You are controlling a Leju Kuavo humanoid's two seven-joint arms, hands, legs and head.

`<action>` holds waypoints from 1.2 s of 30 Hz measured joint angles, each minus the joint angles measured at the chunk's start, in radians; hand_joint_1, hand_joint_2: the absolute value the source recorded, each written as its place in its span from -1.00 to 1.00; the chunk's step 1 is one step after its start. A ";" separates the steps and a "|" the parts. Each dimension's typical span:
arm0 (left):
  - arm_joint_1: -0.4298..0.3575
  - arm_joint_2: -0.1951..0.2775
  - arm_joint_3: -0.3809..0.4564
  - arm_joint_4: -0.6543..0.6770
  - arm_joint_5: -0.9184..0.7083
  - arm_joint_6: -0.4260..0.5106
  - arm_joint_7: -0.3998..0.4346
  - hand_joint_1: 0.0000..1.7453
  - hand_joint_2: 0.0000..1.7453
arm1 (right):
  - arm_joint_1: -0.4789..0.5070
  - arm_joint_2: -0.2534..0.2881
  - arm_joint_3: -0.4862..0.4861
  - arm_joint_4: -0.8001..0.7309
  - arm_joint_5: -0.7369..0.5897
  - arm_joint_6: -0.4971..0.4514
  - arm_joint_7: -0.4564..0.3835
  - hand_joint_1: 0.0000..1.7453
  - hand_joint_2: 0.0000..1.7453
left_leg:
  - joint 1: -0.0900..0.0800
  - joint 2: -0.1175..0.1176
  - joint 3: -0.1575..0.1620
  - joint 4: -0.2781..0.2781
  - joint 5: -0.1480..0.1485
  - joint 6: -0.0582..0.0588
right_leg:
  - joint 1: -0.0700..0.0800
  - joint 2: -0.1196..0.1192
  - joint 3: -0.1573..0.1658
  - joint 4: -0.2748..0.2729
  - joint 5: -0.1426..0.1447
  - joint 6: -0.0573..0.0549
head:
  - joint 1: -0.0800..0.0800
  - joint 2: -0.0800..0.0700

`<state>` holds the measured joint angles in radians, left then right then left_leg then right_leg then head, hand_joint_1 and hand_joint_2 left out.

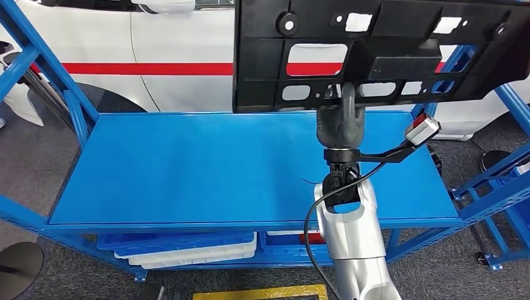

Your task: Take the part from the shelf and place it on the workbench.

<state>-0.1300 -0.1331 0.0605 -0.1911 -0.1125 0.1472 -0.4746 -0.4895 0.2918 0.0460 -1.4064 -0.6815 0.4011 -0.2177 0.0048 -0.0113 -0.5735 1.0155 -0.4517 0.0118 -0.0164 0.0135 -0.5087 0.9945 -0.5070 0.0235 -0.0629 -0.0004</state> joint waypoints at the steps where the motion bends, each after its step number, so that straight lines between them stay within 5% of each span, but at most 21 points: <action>1: 0.000 0.000 0.006 0.000 0.000 0.000 0.006 -1.00 1.00 | 0.000 0.000 0.016 -0.012 0.006 -0.002 0.003 1.00 1.00 | 0.000 0.000 0.000 0.000 0.000 0.000 | 0.000 0.000 0.000 0.000 0.000 0.000 | 0.000 0.000; 12: -0.001 -0.003 0.028 0.000 -0.031 0.018 0.068 -1.00 1.00 | 0.034 -0.003 0.164 -0.075 0.093 0.033 -0.040 1.00 1.00 | 0.000 0.000 0.000 0.000 0.000 0.000 | 0.000 0.000 0.000 0.000 0.000 0.000 | 0.000 0.000; 21: 0.013 -0.003 -0.031 0.000 -0.189 0.095 0.316 -1.00 1.00 | 0.103 -0.032 0.289 -0.184 0.228 0.059 -0.146 1.00 1.00 | -0.001 0.000 0.000 0.000 0.000 0.000 | -0.001 0.000 0.000 -0.001 0.000 0.000 | 0.000 0.000; 27: 0.027 -0.002 -0.075 0.001 -0.219 0.115 0.374 -1.00 1.00 | 0.170 -0.066 0.345 -0.272 0.292 0.066 -0.187 1.00 1.00 | -0.006 0.000 -0.001 0.001 -0.001 0.001 | -0.004 -0.001 0.000 -0.002 0.000 0.001 | 0.000 0.000; 36: 0.032 -0.001 -0.097 0.002 -0.224 0.118 0.389 -1.00 1.00 | 0.198 -0.090 0.372 -0.323 0.300 0.068 -0.195 1.00 1.00 | -0.006 0.001 -0.003 0.003 0.001 0.021 | -0.009 -0.001 0.001 -0.002 -0.001 0.018 | 0.000 0.000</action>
<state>-0.0976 -0.1344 -0.0365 -0.1892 -0.3363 0.2653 -0.0853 -0.2914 0.2023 0.4185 -1.7294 -0.3820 0.4688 -0.4127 -0.0014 -0.0102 -0.5760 1.0183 -0.4503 0.0328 -0.0253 0.0129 -0.5077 0.9926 -0.5080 0.0411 -0.0629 -0.0004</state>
